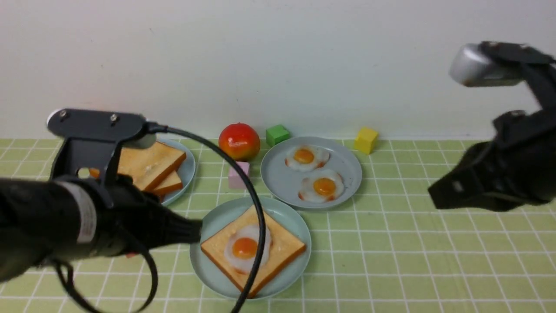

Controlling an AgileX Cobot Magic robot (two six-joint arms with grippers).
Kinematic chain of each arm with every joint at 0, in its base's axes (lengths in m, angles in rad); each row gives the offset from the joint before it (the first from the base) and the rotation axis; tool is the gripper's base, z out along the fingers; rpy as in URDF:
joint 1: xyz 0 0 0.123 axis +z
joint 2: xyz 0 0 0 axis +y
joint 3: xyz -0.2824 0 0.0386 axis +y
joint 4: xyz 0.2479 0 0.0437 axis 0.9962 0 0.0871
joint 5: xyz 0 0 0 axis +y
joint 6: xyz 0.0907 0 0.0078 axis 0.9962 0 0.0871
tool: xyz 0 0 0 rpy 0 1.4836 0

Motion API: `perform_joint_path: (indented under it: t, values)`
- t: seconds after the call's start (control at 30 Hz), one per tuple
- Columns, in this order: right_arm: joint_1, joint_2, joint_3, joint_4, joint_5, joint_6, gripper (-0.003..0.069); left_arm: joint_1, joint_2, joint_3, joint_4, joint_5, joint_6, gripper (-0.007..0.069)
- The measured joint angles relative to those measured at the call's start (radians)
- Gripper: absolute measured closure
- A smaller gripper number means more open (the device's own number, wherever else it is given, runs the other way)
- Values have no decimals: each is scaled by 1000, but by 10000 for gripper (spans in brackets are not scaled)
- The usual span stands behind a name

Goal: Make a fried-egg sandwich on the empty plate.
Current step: Use the left arm to grab a slice of bread

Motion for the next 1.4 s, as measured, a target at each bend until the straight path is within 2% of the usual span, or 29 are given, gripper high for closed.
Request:
perform_joint_path:
  t: [0.17, 0.23, 0.33, 0.47, 0.57, 0.6, 0.63, 0.67, 0.7, 0.8, 0.93, 1.1, 1.23, 1.4]
  values:
    - [0, -273, 89, -22, -71, 6, 657, 238, 178, -152, -253, 44, 343, 638]
    - [0, -345, 104, -35, -91, 6, 657, 304, 251, -199, -309, 45, 468, 638]
    - [0, -424, 117, -51, -110, 6, 657, 372, 358, -255, -337, 22, 561, 636]
    - [0, -473, 120, -69, -121, 6, 656, 418, 482, -323, -329, -17, 615, 587]
    - [0, -470, 124, -76, -113, 7, 655, 431, 589, -379, -248, -66, 654, 468]
    - [0, -468, 125, -77, -112, 7, 655, 431, 598, -382, -237, -68, 654, 460]
    - [0, -459, 129, -78, -97, 7, 654, 431, 632, -396, -193, -94, 661, 385]
    - [0, -457, 129, -79, -97, 7, 654, 431, 636, -396, -188, -98, 661, 377]
    - [0, -442, 130, -79, -81, 7, 653, 431, 664, -401, -150, -125, 662, 314]
    - [0, -416, 130, -79, -66, 11, 652, 431, 699, -403, -119, -175, 663, 228]
    - [0, -382, 130, -79, -61, 28, 651, 431, 751, -404, -90, -220, 663, 181]
    - [0, -358, 131, -71, -59, 33, 649, 431, 791, -406, -35, -237, 664, 182]
    - [0, -353, 131, -71, -58, 33, 649, 431, 792, -407, -26, -236, 666, 216]
    - [0, -353, 131, -71, -58, 33, 645, 431, 792, -413, -15, -217, 667, 392]
